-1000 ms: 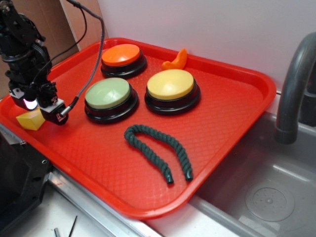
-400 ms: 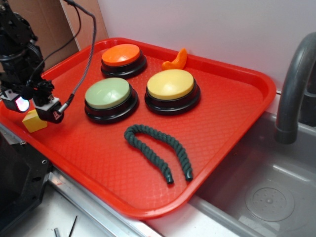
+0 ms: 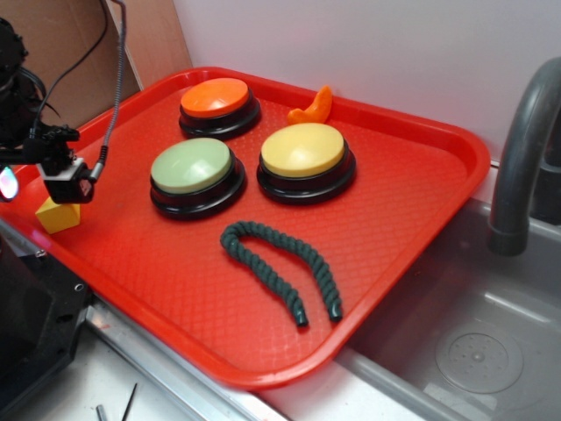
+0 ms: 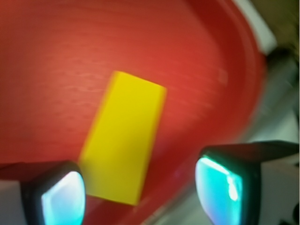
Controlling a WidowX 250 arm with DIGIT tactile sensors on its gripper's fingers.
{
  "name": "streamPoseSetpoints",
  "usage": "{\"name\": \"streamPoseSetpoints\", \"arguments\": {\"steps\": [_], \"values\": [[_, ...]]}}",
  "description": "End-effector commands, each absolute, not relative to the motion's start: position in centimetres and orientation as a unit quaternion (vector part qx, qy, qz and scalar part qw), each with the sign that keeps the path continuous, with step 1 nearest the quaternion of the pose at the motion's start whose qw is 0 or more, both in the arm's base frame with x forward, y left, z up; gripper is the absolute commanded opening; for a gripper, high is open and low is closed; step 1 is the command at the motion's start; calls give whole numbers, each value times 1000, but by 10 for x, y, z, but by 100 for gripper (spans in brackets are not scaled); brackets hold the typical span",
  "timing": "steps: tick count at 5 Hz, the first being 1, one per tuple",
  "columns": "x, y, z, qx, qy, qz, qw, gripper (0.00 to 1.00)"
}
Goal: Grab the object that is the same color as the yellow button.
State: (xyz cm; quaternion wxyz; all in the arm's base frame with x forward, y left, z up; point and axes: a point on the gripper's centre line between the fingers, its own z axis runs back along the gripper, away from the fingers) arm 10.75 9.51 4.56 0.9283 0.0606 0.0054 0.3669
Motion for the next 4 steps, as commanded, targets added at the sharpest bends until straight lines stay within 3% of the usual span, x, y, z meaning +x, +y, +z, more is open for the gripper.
{"name": "streamPoseSetpoints", "arguments": {"steps": [1, 4], "values": [[125, 104, 44, 46, -11, 411, 910, 100], [129, 104, 19, -1, -3, 404, 915, 100]]}}
